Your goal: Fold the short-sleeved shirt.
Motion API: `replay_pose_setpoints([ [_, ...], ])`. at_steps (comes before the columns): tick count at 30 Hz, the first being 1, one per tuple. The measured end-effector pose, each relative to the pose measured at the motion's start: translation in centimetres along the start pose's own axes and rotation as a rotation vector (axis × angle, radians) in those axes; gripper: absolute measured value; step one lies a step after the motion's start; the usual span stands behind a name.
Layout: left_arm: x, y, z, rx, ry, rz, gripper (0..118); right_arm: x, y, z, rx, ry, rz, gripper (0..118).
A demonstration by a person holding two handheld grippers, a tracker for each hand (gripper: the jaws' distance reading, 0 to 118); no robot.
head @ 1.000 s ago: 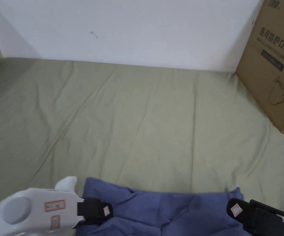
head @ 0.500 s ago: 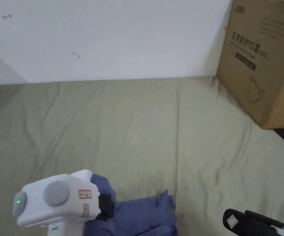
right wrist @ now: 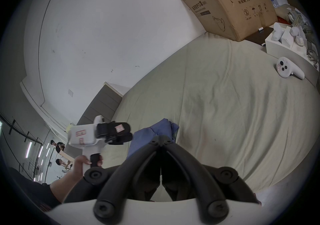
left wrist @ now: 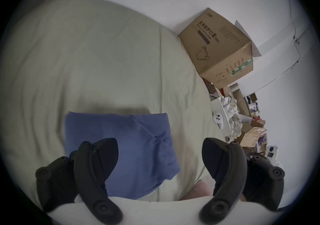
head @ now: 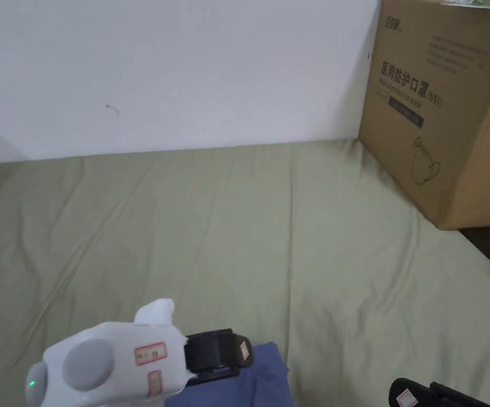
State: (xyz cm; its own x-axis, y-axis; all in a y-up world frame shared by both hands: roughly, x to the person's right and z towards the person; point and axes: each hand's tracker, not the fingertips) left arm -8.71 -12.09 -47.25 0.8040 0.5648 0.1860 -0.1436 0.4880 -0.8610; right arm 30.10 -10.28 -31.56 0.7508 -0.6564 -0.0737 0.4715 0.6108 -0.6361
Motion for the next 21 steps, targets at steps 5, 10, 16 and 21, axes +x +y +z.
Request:
replay_pose_setpoints([
  [5,1.9,-0.7,-2.0,-0.057,0.051,-0.112,6,0.1,0.0,0.2,0.009,0.006,0.000,0],
  [10,3.3,-2.1,-8.6,-0.181,0.072,-0.142,6,0.4,0.2,1.0,0.013,0.010,-0.015,0],
  [16,3.9,-4.3,-15.2,-0.262,0.046,-0.133,2,0.8,0.2,0.9,-0.017,-0.046,-0.002,0],
  [21,5.2,-3.8,-8.9,-0.139,-0.177,-0.071,2,-0.3,0.3,1.2,-0.017,0.027,-0.027,0],
])
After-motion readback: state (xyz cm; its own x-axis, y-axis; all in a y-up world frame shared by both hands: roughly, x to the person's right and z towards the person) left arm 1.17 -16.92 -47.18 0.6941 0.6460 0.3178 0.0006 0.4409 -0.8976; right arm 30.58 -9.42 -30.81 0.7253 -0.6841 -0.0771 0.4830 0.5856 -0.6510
